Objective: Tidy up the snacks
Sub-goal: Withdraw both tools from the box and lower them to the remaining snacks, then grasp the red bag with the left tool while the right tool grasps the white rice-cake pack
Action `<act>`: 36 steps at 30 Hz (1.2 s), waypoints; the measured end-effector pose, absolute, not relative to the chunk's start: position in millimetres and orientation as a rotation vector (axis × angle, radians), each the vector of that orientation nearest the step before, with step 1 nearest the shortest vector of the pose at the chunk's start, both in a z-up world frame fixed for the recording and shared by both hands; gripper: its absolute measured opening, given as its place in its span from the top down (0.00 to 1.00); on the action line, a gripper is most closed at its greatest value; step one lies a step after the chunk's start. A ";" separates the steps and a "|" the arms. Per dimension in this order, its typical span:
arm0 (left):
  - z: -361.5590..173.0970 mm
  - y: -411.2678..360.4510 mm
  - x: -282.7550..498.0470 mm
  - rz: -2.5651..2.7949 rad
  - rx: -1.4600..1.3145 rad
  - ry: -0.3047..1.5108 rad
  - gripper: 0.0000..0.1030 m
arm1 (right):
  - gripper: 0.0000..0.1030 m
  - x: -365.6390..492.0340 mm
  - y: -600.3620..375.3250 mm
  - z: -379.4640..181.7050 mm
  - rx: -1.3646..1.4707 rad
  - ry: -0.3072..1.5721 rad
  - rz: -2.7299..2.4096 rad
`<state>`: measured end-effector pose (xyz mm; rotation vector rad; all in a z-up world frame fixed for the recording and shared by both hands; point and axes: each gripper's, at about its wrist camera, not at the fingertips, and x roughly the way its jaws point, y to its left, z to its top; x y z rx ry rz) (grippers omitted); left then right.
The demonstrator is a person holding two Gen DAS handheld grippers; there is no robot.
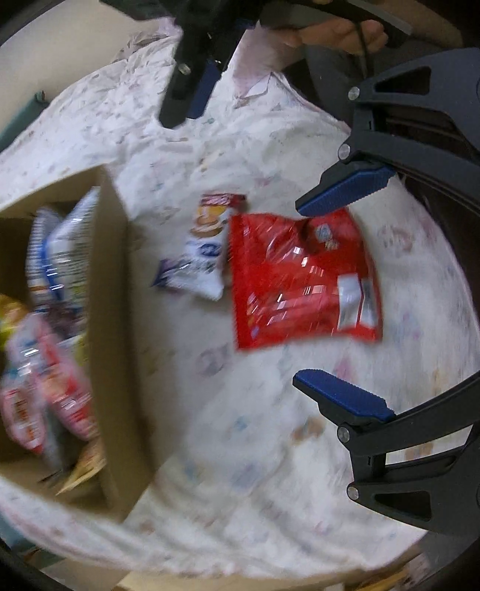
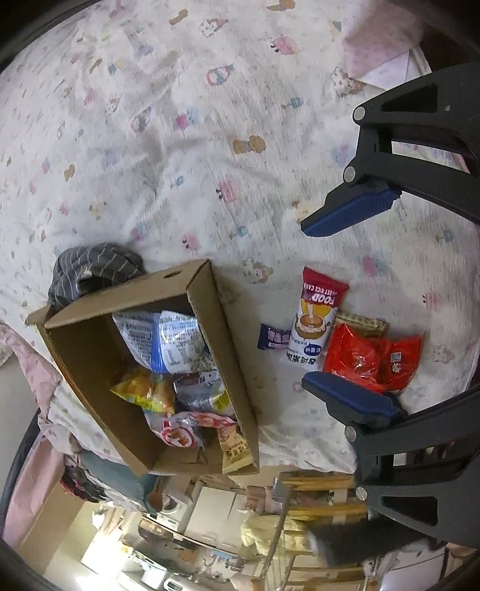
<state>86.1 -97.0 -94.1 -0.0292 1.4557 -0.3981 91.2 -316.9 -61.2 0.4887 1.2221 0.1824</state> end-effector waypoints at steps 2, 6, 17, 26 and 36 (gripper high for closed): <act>-110.1 -109.5 85.1 -0.391 -0.017 1.514 0.20 | 0.24 92.0 -319.1 -61.7 0.501 1.224 0.177; -129.4 -133.9 82.4 -0.384 0.086 1.549 0.19 | 0.24 90.7 -319.2 -58.8 0.493 1.212 0.179; -111.5 -125.1 77.0 -0.402 0.098 1.466 0.53 | 0.24 88.0 -322.7 -62.6 0.487 1.225 0.176; -61.0 -70.6 89.2 -0.262 0.018 1.291 0.55 | 0.24 95.9 -311.9 -80.8 0.517 1.286 0.192; -62.1 -27.1 95.8 -0.181 -0.060 1.281 0.55 | 0.19 119.0 -215.2 -109.2 -0.067 1.346 0.342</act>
